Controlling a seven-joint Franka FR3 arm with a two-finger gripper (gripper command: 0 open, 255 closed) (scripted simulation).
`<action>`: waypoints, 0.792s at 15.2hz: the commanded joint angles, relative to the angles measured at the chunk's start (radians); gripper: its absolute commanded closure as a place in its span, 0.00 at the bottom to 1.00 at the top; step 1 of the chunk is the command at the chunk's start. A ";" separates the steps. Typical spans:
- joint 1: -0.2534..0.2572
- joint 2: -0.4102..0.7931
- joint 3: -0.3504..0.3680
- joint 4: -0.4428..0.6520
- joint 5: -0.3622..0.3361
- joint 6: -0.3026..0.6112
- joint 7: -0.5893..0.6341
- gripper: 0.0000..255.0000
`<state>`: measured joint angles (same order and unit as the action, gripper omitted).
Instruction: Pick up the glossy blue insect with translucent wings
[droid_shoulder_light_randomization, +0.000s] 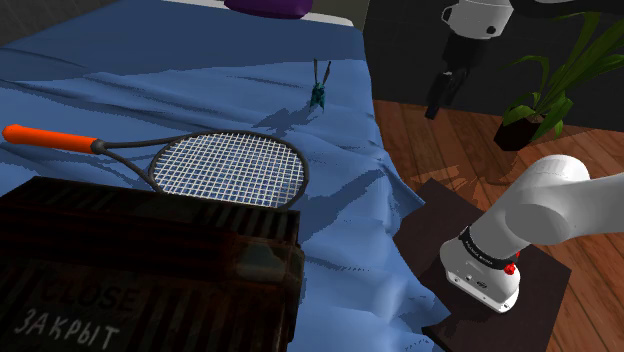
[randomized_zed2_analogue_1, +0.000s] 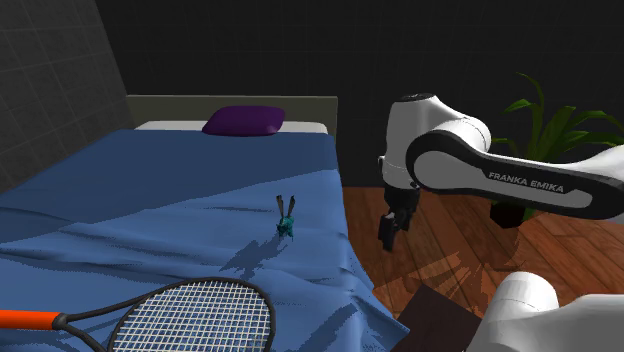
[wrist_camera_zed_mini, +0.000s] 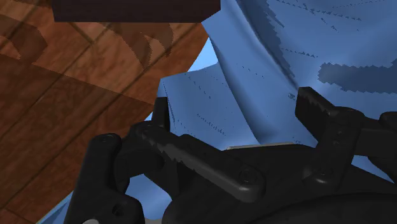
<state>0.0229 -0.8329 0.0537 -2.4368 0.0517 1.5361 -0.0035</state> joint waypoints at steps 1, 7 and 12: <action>0.000 0.000 0.000 0.000 0.000 0.000 0.000 0.00; -0.017 0.160 0.079 0.074 0.061 0.170 0.152 0.00; -0.040 0.304 0.139 0.169 0.078 0.292 0.276 0.00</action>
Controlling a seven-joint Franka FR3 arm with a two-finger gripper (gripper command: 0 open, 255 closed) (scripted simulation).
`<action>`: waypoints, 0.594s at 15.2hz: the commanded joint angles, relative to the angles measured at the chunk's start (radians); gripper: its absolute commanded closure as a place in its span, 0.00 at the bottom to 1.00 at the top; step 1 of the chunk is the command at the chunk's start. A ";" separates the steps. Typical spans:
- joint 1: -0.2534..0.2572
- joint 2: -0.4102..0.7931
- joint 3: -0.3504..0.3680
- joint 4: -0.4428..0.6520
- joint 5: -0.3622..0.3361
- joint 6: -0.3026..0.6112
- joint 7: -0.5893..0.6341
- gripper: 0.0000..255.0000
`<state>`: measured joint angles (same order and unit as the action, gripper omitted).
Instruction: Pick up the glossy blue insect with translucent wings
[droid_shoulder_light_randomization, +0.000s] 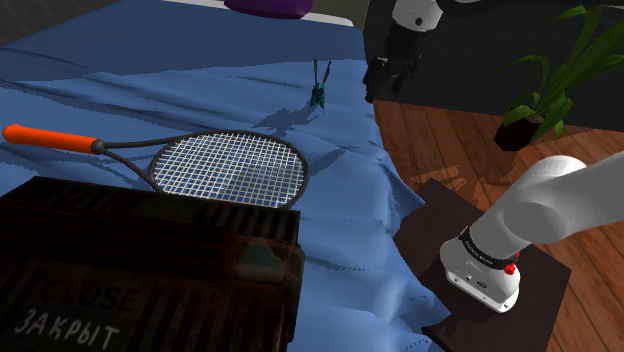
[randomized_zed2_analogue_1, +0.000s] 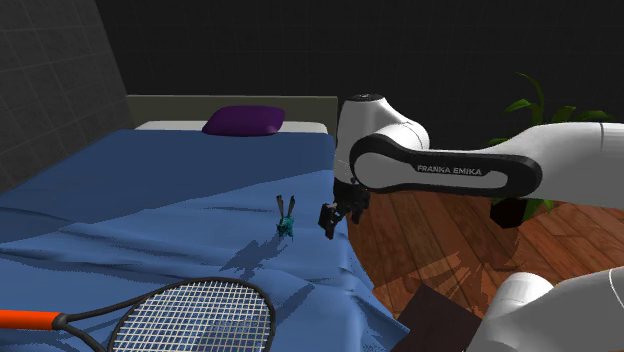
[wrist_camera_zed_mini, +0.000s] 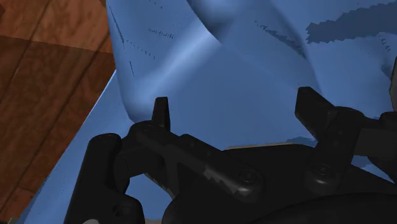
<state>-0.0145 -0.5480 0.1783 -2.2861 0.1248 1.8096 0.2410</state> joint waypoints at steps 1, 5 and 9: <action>-0.008 0.049 0.025 0.040 0.004 0.040 0.056 0.00; -0.031 0.169 0.068 0.140 -0.010 0.117 0.158 0.00; -0.053 0.292 0.105 0.257 -0.045 0.176 0.265 0.00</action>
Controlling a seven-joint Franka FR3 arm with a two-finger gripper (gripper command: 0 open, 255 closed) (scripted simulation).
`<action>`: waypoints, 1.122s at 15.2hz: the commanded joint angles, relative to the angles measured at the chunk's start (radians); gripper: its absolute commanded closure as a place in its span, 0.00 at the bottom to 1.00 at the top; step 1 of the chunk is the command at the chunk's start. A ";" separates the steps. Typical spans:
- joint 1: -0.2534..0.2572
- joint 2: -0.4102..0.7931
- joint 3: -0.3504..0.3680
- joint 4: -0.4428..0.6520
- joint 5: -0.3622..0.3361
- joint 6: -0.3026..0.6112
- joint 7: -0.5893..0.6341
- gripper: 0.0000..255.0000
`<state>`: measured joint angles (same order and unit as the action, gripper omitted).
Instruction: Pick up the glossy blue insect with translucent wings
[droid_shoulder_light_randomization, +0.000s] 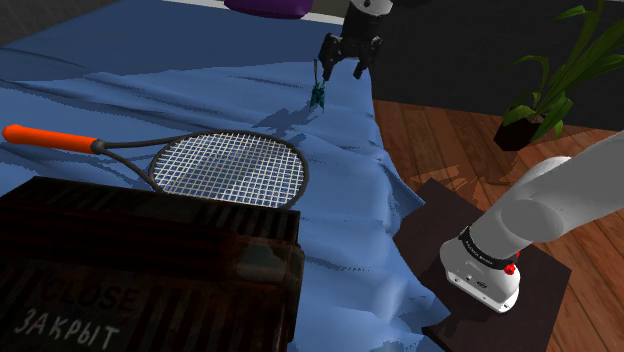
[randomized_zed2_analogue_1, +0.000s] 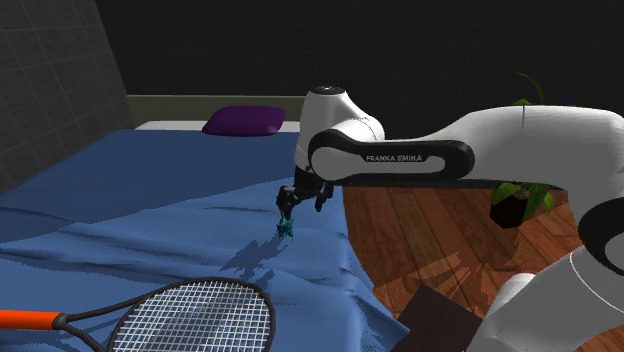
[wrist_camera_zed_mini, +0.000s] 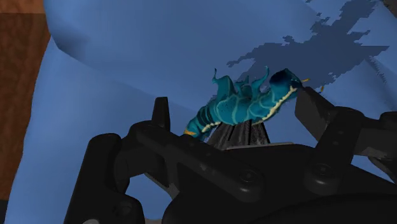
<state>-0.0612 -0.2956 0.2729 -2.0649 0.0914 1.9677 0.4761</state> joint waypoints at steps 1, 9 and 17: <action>-0.011 0.071 0.018 0.068 -0.024 0.030 0.057 0.00; -0.019 0.150 0.036 0.086 -0.059 0.121 0.126 0.00; -0.018 0.151 0.037 0.052 -0.059 0.156 0.125 1.00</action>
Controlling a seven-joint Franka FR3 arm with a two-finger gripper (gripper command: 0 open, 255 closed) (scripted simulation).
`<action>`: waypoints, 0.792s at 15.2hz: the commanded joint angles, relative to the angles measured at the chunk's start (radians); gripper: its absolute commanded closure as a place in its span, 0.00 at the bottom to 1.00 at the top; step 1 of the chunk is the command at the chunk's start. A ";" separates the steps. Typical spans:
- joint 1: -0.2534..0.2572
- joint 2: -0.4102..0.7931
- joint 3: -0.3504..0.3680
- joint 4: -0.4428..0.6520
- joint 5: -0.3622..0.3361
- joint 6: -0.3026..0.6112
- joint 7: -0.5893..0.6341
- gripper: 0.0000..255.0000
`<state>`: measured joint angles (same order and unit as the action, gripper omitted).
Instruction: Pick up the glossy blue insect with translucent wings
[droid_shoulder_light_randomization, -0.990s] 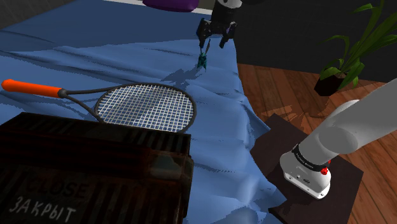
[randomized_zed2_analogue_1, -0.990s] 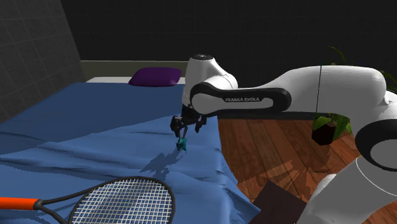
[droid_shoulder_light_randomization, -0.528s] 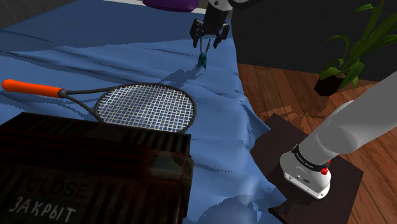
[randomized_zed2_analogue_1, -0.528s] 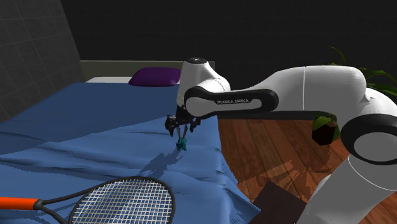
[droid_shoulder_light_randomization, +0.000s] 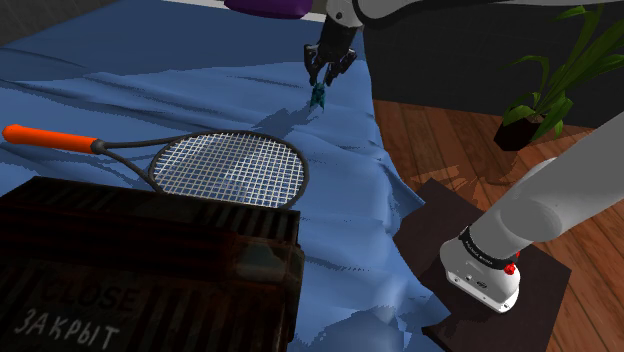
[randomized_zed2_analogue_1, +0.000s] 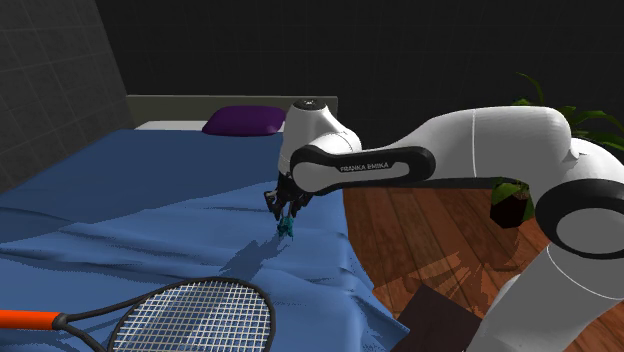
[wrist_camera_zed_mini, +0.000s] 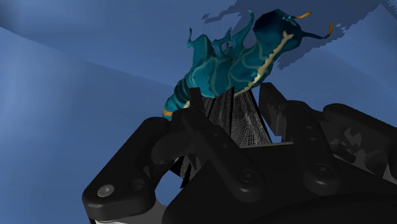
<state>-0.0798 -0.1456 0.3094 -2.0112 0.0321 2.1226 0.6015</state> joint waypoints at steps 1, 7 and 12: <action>0.000 0.001 0.000 -0.001 0.000 0.000 0.000 1.00; 0.000 0.002 0.000 0.013 0.000 -0.013 0.001 1.00; -0.001 -0.002 -0.002 0.077 0.000 -0.080 0.000 1.00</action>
<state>-0.0800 -0.1491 0.3082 -1.9517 0.0331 2.0580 0.6013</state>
